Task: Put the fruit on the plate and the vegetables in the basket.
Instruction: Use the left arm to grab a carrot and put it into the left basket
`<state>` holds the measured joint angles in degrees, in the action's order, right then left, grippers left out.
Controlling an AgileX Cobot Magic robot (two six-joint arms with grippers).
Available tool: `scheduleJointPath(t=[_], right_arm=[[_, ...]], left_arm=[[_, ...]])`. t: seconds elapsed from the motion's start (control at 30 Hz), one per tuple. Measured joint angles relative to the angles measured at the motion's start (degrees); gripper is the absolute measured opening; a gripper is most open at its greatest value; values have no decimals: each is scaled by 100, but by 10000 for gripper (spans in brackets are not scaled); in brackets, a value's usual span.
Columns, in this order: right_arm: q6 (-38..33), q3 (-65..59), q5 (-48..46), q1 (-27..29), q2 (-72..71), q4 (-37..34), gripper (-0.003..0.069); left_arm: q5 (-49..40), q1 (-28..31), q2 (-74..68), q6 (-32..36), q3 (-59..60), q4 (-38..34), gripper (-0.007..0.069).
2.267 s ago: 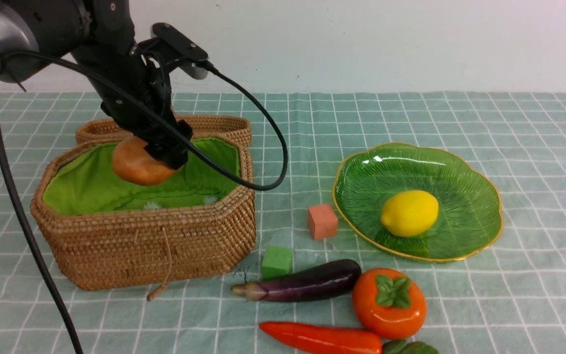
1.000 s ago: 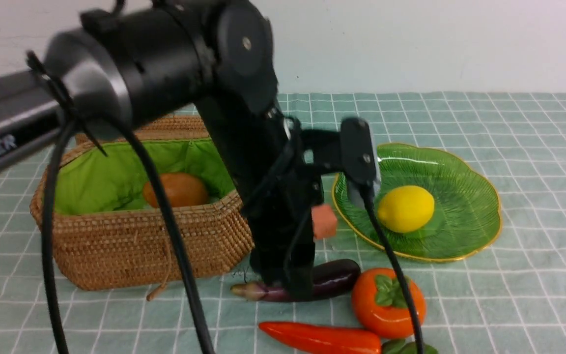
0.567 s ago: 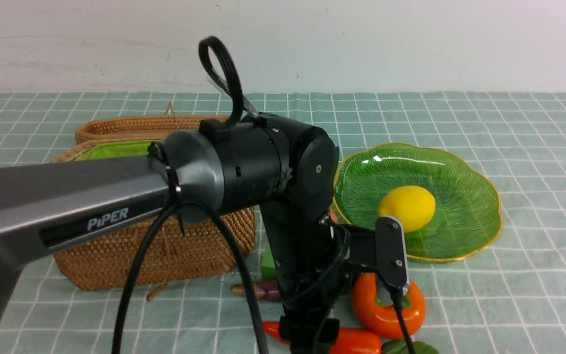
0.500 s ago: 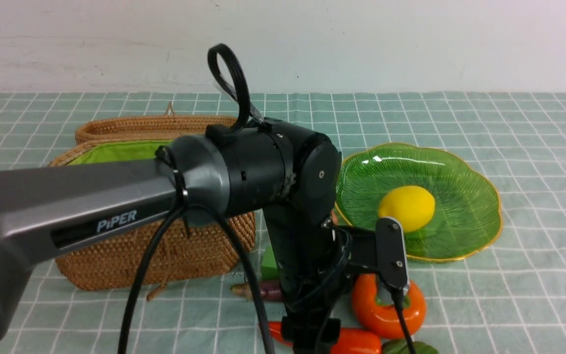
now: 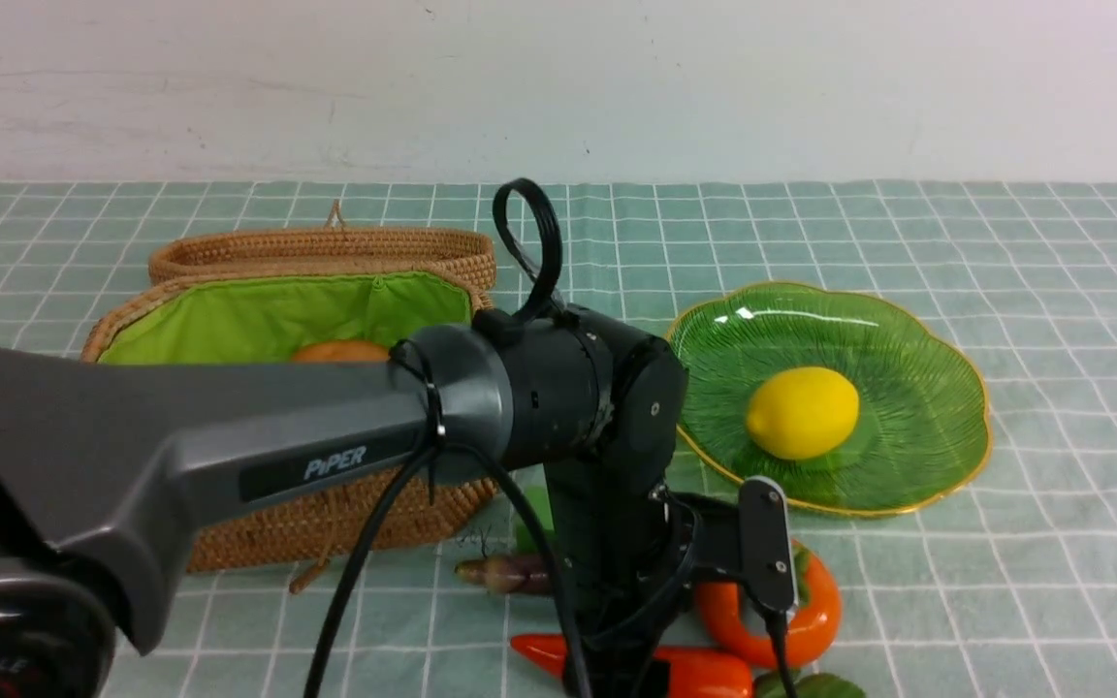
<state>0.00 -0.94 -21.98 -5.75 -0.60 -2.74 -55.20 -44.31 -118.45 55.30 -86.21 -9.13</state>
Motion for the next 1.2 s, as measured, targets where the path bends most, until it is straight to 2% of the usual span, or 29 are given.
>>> scheduleJointPath(t=[0.1,0.23,0.77,0.97,1.07,1.2], right_arm=[[0,0,0,0,0,0,241],[0,0,0,0,0,0,241],[0,0,0,0,0,0,241],[0,0,0,0,0,0,241],[0,0,0,0,0,0,241],[0,0,0,0,0,0,241]], left_arm=[[37,0,-71,0,0,-61,424],[71,0,-111,0,-44,-14,290],[-235,0,-59,22,-66,67,291],[-468,0,367,-27,-56,130,291],[-484,0,654,-101,-62,221,291],[-548,0,1206,-511,-284,756,291]])
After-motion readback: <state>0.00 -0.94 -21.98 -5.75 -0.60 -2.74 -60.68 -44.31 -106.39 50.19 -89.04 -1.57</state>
